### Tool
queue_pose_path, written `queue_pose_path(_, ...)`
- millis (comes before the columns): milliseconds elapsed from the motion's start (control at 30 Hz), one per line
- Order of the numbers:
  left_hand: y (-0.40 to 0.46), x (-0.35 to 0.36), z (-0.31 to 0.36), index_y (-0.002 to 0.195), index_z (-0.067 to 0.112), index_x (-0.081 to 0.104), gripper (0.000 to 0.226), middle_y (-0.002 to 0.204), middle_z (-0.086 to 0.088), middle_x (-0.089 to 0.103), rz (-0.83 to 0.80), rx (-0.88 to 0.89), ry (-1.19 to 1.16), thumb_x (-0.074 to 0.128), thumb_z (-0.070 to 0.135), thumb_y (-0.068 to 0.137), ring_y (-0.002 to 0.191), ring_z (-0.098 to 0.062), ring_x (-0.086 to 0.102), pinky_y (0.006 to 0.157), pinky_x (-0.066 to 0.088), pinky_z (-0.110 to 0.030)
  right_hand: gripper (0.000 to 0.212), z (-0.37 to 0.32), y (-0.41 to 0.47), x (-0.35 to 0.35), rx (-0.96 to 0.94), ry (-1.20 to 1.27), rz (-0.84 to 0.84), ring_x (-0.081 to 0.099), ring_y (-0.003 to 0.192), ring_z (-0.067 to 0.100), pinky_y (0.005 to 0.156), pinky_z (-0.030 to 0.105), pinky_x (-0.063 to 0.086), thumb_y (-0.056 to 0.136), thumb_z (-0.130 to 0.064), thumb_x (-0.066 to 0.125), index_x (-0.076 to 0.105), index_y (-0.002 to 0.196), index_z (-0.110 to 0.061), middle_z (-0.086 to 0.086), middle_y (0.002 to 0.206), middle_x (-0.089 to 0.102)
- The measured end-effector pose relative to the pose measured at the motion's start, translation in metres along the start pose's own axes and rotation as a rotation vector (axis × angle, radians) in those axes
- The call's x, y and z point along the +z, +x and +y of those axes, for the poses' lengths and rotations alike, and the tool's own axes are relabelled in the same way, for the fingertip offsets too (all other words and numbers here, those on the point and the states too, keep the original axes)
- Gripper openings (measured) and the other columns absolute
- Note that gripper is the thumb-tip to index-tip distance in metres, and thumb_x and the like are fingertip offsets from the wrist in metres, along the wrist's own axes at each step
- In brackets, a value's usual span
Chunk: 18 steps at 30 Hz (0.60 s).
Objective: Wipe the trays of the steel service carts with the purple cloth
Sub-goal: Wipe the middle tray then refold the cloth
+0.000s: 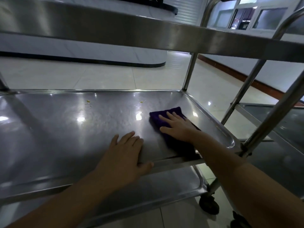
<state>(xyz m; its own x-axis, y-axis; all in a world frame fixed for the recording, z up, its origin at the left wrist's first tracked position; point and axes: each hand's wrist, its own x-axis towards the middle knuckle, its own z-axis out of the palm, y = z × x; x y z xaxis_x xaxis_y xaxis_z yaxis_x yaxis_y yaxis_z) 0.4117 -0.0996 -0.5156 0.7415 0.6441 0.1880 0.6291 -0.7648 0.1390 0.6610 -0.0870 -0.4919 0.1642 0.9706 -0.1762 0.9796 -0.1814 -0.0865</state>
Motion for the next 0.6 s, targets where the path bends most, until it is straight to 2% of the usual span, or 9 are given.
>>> queue_pose_path(33,-0.002,-0.003,0.001,0.134,0.021,0.051,0.078,0.139,0.003,0.05,0.06,0.001,-0.022,0.029,0.07,0.077,0.138,-0.015,0.033,0.114,0.014,-0.04,0.062,-0.015,-0.007,0.003,-0.055,-0.005,-0.004,-0.006,0.149,0.017,0.119,0.042,0.0,0.097,-0.058,0.033,0.006,0.151,-0.045,-0.003,0.162,-0.003)
queue_pose_path(100,-0.009,-0.007,0.001,0.103,0.025,0.068,0.048,0.104,0.005,0.068,0.176,0.036,-0.06,0.042,0.058,0.079,0.107,-0.014,0.058,0.104,0.033,-0.032,0.063,-0.045,-0.021,0.011,-0.177,-0.033,-0.016,-0.009,0.148,0.016,0.12,0.042,-0.003,0.097,-0.059,0.032,0.004,0.151,-0.044,-0.004,0.162,-0.005)
queue_pose_path(167,-0.019,-0.01,-0.004,0.077,0.025,0.068,0.029,0.075,0.01,0.064,0.259,0.056,-0.099,0.047,0.044,0.083,0.076,-0.01,0.057,0.082,0.045,-0.028,0.061,-0.074,-0.031,0.02,-0.31,-0.074,-0.05,-0.013,0.147,0.014,0.119,0.044,-0.006,0.097,-0.059,0.029,0.001,0.15,-0.045,-0.004,0.162,-0.009)
queue_pose_path(233,-0.029,-0.013,-0.014,0.069,0.025,0.064,0.028,0.068,0.011,0.06,0.298,0.04,-0.078,0.046,0.04,0.084,0.067,-0.009,0.053,0.07,0.042,-0.026,0.061,-0.093,-0.033,0.025,-0.412,-0.09,-0.088,-0.015,0.147,0.013,0.118,0.044,-0.01,0.098,-0.057,0.029,-0.002,0.149,-0.047,-0.006,0.161,-0.012)
queue_pose_path(333,-0.046,-0.017,-0.04,0.074,0.027,0.065,0.029,0.074,0.012,0.061,0.3,0.01,0.014,0.045,0.047,0.081,0.073,-0.009,0.055,0.073,0.035,-0.023,0.061,-0.096,-0.031,0.021,-0.466,-0.026,-0.088,-0.013,0.147,0.01,0.118,0.04,-0.007,0.098,-0.055,0.034,0.006,0.151,-0.045,-0.008,0.161,-0.007)
queue_pose_path(400,-0.062,-0.017,-0.068,0.094,0.026,0.068,0.043,0.095,0.007,0.066,0.234,-0.006,0.072,0.042,0.058,0.082,0.094,-0.015,0.058,0.086,0.038,-0.029,0.058,-0.088,-0.027,0.016,-0.465,0.045,-0.072,-0.008,0.147,0.008,0.118,0.036,-0.003,0.099,-0.05,0.039,0.014,0.151,-0.043,-0.011,0.161,0.0)
queue_pose_path(433,-0.071,-0.018,-0.084,0.109,0.025,0.066,0.052,0.11,0.003,0.066,0.188,-0.002,0.123,0.039,0.063,0.085,0.108,-0.018,0.053,0.096,0.035,-0.034,0.057,-0.083,-0.023,0.014,-0.453,0.065,-0.057,-0.005,0.147,0.008,0.119,0.035,-0.001,0.099,-0.047,0.041,0.017,0.15,-0.042,-0.011,0.161,0.003)
queue_pose_path(500,-0.086,-0.018,-0.114,0.13,0.021,0.055,0.066,0.132,-0.005,0.057,0.1,0.03,0.242,0.031,0.068,0.09,0.126,-0.021,0.04,0.11,0.016,-0.034,0.056,-0.071,-0.011,0.01,-0.386,0.09,-0.011,0.0,0.148,0.011,0.12,0.036,0.004,0.099,-0.045,0.042,0.02,0.15,-0.04,-0.011,0.161,0.009)
queue_pose_path(600,-0.103,-0.029,-0.145,0.138,0.019,0.046,0.072,0.139,-0.009,0.051,-0.018,-0.016,0.26,0.026,0.07,0.092,0.13,-0.022,0.035,0.113,0.002,-0.031,0.052,-0.047,0.01,-0.005,-0.222,0.116,0.011,0.003,0.148,0.014,0.118,0.037,0.007,0.1,-0.042,0.041,0.026,0.15,-0.036,-0.008,0.161,0.011)
